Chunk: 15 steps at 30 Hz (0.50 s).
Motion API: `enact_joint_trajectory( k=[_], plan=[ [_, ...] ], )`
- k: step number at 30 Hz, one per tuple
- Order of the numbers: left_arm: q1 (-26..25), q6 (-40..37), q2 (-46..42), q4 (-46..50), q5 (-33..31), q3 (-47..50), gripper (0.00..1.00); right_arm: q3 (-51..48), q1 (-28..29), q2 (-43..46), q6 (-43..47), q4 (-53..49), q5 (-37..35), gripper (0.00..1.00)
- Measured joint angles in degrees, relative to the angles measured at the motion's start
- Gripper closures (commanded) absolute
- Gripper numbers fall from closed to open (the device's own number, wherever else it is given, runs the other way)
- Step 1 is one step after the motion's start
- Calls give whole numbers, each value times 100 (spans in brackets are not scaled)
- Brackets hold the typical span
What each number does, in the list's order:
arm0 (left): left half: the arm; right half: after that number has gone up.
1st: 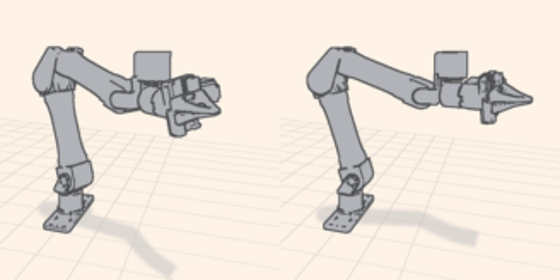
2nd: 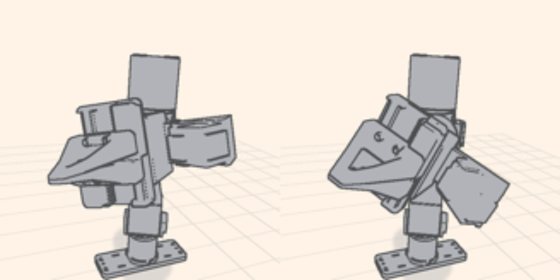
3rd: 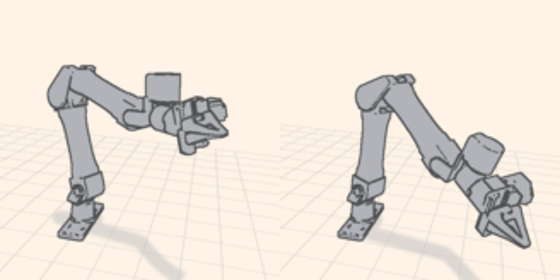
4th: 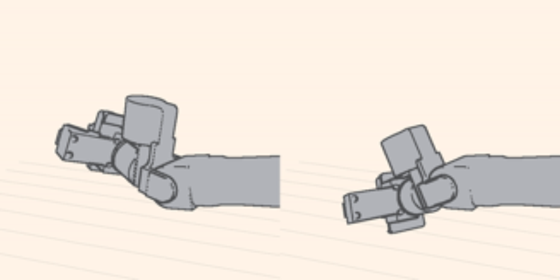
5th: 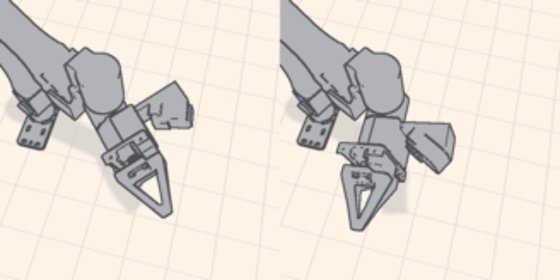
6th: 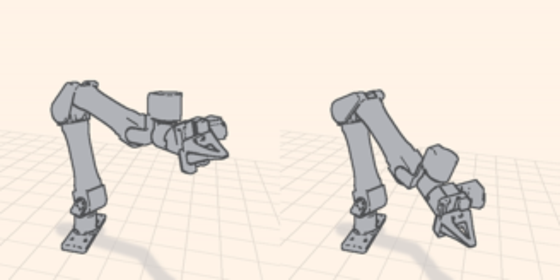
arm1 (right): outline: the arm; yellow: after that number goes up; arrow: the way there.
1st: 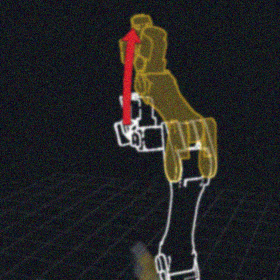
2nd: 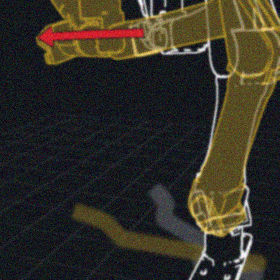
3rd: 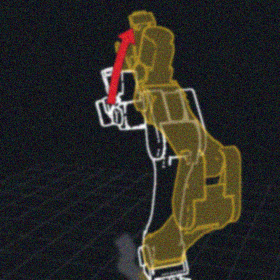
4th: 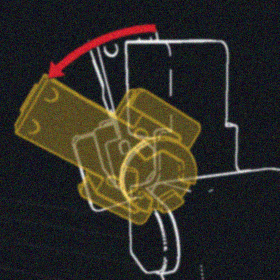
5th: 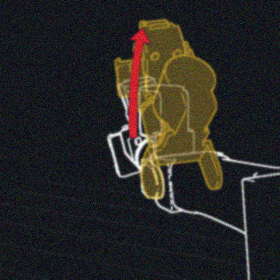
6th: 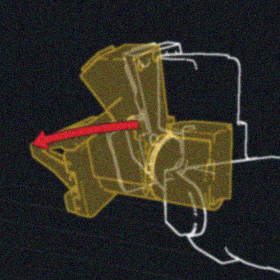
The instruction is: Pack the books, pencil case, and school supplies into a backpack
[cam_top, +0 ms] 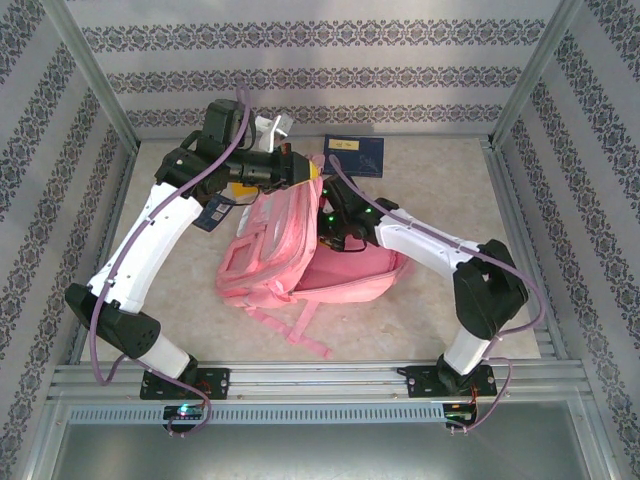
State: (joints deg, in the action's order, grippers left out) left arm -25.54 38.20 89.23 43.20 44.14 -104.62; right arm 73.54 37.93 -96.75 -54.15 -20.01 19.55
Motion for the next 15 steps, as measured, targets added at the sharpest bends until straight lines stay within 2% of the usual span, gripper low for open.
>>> enact_joint_trajectory(
  k=[5,7,11,15],
  plan=[
    [0,81,-2,-155,0,76,100,-540,-304,1078,409,52,-177,3],
    [0,138,-2,-321,0,181,100,-715,-455,1537,518,55,-214,7],
    [-24,278,-2,-649,4,398,100,-1207,-916,2330,557,216,-83,24],
    [-103,393,0,-984,26,605,100,-1694,-1506,2800,459,317,238,46]
  ],
)
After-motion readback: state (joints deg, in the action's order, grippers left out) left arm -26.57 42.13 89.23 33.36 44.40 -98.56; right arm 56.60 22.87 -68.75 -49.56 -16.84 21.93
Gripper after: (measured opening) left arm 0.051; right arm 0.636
